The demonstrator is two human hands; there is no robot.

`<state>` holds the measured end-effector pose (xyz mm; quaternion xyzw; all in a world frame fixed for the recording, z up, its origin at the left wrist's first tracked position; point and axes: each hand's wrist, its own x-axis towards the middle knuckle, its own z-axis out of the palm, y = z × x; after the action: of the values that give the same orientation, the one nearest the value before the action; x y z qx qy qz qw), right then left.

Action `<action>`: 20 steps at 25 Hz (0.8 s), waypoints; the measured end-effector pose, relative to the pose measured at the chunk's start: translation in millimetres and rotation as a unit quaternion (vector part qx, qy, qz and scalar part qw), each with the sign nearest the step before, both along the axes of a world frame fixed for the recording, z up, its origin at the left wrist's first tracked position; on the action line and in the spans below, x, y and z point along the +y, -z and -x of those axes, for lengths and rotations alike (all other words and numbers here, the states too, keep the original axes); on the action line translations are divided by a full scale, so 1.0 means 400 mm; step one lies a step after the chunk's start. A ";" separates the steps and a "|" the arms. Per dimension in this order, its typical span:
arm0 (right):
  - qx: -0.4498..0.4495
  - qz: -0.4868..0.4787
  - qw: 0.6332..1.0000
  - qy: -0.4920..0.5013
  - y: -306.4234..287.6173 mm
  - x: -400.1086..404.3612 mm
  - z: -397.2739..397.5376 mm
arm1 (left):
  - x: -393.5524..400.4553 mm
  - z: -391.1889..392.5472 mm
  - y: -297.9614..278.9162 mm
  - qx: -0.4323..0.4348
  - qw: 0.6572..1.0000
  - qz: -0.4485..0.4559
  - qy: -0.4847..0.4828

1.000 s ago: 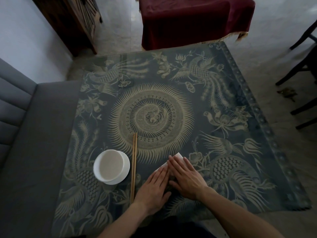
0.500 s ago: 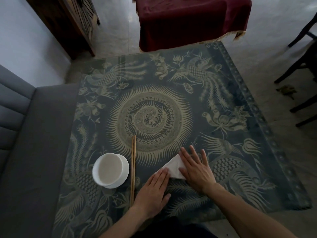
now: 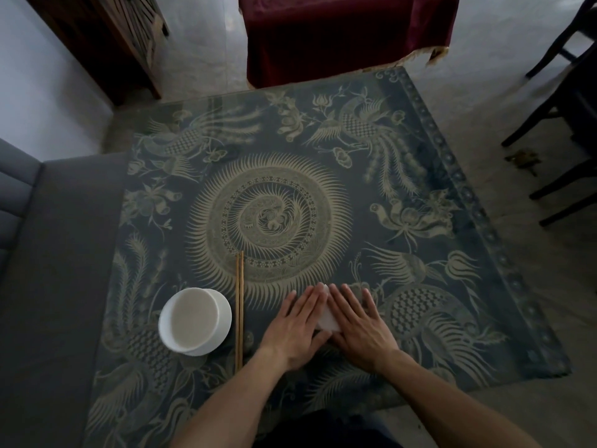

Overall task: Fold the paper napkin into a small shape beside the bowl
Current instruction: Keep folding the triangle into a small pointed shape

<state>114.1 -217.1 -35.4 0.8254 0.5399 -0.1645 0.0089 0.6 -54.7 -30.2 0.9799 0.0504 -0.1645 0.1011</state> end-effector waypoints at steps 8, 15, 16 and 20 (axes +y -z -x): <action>-0.002 -0.013 1.000 0.024 0.013 -0.016 -0.002 | 0.009 0.009 0.023 0.004 1.000 0.002 0.008; -0.010 0.020 0.996 0.087 0.018 -0.182 0.004 | 0.012 0.010 0.031 -0.007 1.000 0.013 -0.001; -0.012 0.017 0.995 0.096 0.014 -0.199 0.006 | 0.013 0.011 0.033 -0.009 1.000 0.014 -0.001; 0.001 -0.029 0.992 0.125 -0.014 -0.159 0.002 | 0.009 0.014 0.034 -0.014 1.000 0.009 0.001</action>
<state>113.5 -280.9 -29.8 0.8860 0.4374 -0.1495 -0.0360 -4.8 -51.1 -43.9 0.9812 0.0467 -0.1513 0.1101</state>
